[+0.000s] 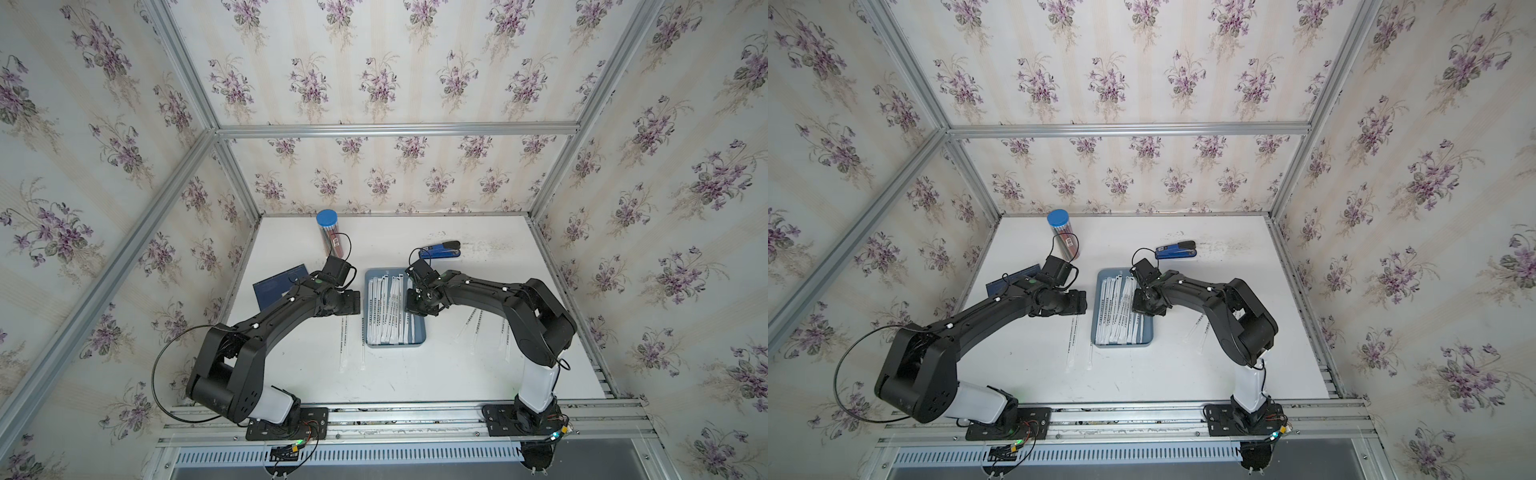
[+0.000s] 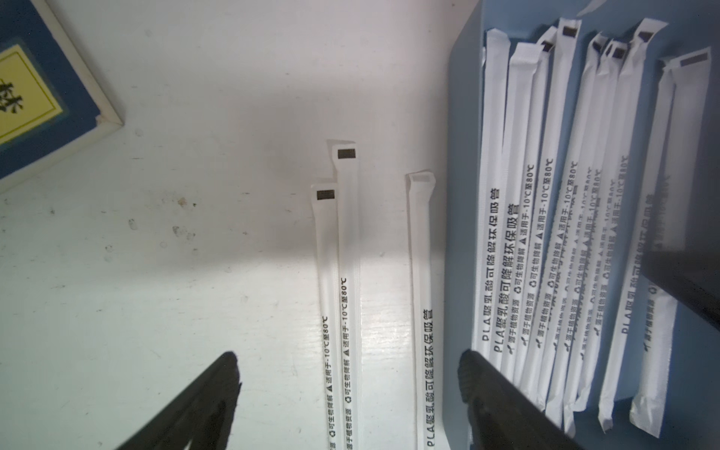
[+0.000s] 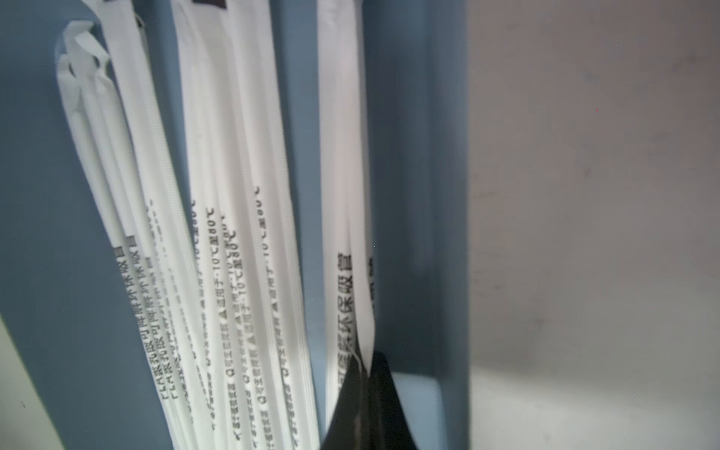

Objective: Put the straws into the storage box
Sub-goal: Place the straw in the storage box.

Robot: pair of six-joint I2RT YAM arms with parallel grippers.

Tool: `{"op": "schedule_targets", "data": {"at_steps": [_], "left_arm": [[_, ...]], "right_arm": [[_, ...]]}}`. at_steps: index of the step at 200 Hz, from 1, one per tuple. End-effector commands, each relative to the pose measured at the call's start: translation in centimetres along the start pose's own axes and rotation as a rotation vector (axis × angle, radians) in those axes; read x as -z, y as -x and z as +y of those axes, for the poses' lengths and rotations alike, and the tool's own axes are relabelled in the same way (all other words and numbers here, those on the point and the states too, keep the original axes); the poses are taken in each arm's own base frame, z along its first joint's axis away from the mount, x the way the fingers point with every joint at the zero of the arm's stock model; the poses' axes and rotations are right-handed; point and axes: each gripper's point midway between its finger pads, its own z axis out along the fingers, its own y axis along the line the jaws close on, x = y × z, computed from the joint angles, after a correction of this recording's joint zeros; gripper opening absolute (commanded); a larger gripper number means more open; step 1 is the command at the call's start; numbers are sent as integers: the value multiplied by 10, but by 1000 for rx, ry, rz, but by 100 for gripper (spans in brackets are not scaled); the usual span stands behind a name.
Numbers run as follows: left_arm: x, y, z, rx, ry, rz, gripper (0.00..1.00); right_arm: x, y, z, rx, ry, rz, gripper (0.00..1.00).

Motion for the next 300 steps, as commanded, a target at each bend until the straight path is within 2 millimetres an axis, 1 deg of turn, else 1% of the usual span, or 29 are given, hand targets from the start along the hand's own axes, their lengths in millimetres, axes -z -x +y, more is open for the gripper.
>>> {"op": "schedule_targets", "data": {"at_steps": [1,28,45,87,119,140,171,186,217,238,257,267,288,300], "left_arm": [[1,0,-3,12,-16,0,88],[0,-1,-3,12,-17,5,88],[-1,-1,-3,15,-20,9,88],[-2,0,-6,19,-32,12,87],[-1,0,-6,18,-30,12,87],[0,0,-5,21,-27,12,87],[3,1,-5,24,-23,5,87],[4,2,-5,24,-21,4,87],[8,4,-4,20,-16,-3,85],[9,-2,0,19,-1,15,83],[7,-11,4,15,10,46,79],[7,-15,6,16,15,59,76],[6,-25,11,16,29,89,74],[5,-27,12,19,29,88,74]], "right_arm": [[-5,3,-2,-9,-7,-7,3],[-4,2,5,9,37,-3,3],[-5,0,6,31,42,4,4],[-4,5,13,108,63,-2,5],[-8,2,13,121,65,13,7],[-8,0,10,112,57,15,11],[6,7,10,118,40,-23,17],[15,12,12,127,31,-41,18],[24,15,15,143,23,-48,19],[29,15,15,151,10,-48,19],[35,16,16,166,1,-63,19],[37,16,13,166,-17,-64,19],[33,14,8,163,-47,-53,19],[29,15,5,155,-74,-59,18]]}}
